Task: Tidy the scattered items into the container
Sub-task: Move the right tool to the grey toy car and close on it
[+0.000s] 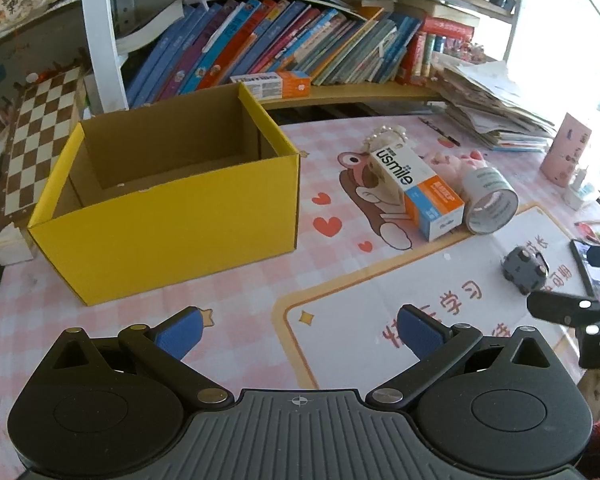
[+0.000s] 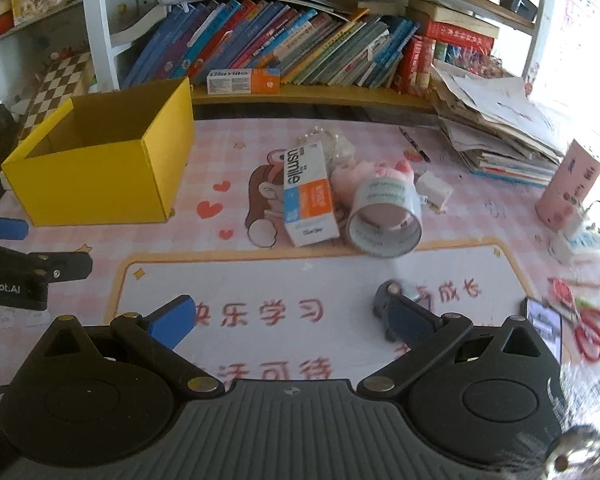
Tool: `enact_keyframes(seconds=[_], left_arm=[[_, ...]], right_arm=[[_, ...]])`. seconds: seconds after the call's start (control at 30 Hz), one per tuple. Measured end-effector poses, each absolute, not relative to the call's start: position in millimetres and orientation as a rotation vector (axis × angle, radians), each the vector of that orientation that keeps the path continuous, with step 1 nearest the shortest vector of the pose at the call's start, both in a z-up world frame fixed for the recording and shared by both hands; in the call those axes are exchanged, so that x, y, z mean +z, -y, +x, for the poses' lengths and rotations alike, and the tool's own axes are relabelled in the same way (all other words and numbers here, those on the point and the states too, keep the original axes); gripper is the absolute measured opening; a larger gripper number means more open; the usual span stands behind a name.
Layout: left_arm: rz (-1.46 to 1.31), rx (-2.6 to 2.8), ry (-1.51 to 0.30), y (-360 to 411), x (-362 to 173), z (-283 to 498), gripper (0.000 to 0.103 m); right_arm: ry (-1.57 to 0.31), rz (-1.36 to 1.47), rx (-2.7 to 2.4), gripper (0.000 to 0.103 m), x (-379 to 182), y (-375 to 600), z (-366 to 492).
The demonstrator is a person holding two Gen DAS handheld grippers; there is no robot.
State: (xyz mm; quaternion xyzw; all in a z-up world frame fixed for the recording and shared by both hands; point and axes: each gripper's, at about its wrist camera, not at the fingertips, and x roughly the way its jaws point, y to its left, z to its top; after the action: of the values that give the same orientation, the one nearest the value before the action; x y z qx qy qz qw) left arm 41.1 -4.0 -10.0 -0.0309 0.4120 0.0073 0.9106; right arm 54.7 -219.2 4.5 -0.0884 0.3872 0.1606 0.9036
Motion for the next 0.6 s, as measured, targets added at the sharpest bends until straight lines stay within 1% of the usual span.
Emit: enact_keyframes(seconds=[0.3,0.43,0.6], left_arm=[[-0.087,0.023,-0.871,38,-14,55,0.103],[-0.095,0.047,-0.869,51,-16,63,0.103],[-0.132,0.085,-0.852,64,-18,74,0.103]], right_arm=[[-0.778,-0.194,0.407,0.103,-5,260,94],[-0.742,-0.228,0.443,0.103,-15,275,103],[-0.749,-0.273,0.474,0.103,-30,289,114]])
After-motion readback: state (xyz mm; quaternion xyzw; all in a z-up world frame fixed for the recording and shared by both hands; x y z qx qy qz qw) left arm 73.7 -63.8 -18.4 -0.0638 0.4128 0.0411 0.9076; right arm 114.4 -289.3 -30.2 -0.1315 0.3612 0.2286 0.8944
